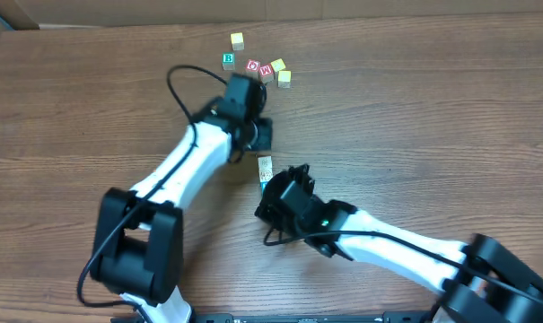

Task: Flip 4 blocks

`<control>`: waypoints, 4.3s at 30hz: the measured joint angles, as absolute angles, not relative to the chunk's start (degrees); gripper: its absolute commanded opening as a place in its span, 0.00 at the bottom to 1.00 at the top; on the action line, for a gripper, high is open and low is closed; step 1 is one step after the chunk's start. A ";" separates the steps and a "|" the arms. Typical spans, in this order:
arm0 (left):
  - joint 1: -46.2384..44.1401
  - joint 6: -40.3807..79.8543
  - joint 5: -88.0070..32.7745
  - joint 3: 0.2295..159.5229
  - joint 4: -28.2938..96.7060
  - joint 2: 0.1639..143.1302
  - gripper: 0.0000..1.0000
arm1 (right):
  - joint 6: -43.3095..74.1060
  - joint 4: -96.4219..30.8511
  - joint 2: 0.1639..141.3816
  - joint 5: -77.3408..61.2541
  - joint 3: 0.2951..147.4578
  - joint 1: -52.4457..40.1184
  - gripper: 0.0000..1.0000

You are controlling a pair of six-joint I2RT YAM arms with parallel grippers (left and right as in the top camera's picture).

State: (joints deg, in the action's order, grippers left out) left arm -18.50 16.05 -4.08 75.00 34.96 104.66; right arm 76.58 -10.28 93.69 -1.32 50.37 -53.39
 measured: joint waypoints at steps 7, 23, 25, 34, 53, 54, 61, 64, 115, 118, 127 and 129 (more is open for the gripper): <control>-8.64 18.63 -4.05 83.68 49.84 99.44 0.66 | 58.98 -21.63 87.15 -1.34 50.46 -43.44 0.30; -0.75 19.33 -3.88 83.94 57.23 99.00 1.00 | 17.43 -27.79 87.15 -0.82 50.46 -20.67 1.00; -0.75 19.31 -3.88 83.94 57.25 99.00 1.00 | 14.41 -27.97 87.15 -0.25 50.46 -20.27 1.00; -0.75 19.31 -3.90 83.94 57.25 99.00 1.00 | 10.04 -27.90 87.15 0.43 50.43 -20.23 1.00; -0.75 19.29 -3.90 83.94 57.21 99.00 1.00 | 10.02 -27.62 87.15 0.38 50.46 -20.23 1.00; -0.75 19.29 -3.90 83.94 57.21 99.00 1.00 | 10.02 -27.57 87.15 0.36 50.43 -20.23 1.00; -0.75 19.29 -3.90 83.94 57.21 99.00 1.00 | 10.04 -27.59 87.15 0.38 50.43 -20.23 1.00; -0.75 19.29 -3.90 83.94 57.21 99.00 1.00 | 10.02 -27.57 87.15 0.38 50.46 -20.23 1.00; -0.75 19.29 -3.90 83.94 57.21 99.00 1.00 | 10.02 -27.57 87.15 0.27 50.46 -20.23 1.00; -0.75 19.29 -3.90 83.94 57.21 99.00 1.00 | 10.02 -27.57 87.15 0.25 50.46 -20.23 1.00; -0.75 19.29 -3.90 83.94 57.21 99.00 1.00 | 10.00 -27.64 86.02 0.27 50.43 -20.23 1.00; -0.75 19.29 -3.90 83.94 57.21 99.00 1.00 | 10.00 -27.68 84.03 0.27 50.43 -20.23 1.00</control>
